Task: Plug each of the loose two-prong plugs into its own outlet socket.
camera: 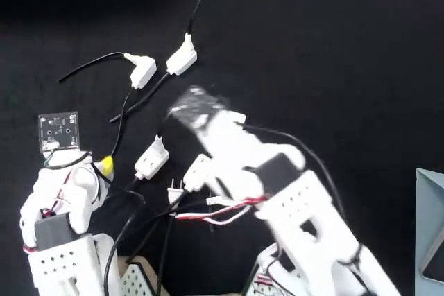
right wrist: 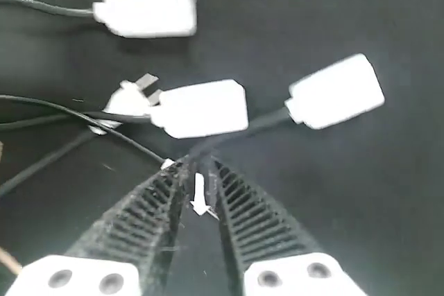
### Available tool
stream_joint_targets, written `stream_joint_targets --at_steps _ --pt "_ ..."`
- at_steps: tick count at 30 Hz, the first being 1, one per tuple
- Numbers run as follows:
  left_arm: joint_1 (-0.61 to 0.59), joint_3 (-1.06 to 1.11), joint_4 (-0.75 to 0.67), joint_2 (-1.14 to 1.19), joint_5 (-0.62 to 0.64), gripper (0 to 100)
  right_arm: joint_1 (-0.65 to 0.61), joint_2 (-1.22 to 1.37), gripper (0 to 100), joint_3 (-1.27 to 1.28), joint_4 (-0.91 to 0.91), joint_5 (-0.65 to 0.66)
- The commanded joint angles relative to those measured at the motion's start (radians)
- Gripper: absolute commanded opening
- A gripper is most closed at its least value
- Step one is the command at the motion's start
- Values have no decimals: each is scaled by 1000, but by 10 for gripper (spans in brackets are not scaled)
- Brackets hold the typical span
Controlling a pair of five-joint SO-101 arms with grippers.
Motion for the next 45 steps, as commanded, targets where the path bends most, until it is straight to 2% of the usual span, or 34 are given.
stream_joint_targets --at_steps 1,3,6,15,17,22,27,35,41,45 --pt "54 -137 71 0 -17 263 140 -96 11 71 -26 -26" --pt "71 -162 100 3 -51 260 186 -113 11 120 -66 -81" --pt "93 -205 123 60 -75 207 190 -114 11 191 -153 -150" --pt "165 -407 144 486 -152 178 218 -114 11 275 -364 -288" --pt "180 -427 144 588 -160 189 244 -113 11 292 -402 -292" --pt "202 -484 135 812 -155 294 270 -113 11 348 -474 -292" --pt "259 -590 127 985 -153 291 267 -113 11 351 -493 -319" --pt "348 -727 26 1339 -153 289 267 -113 11 355 -493 -318" --pt "404 -820 20 1521 -152 286 267 -113 11 355 -493 -313" --pt "415 -842 -29 1580 -153 171 267 -113 11 357 -493 -313"
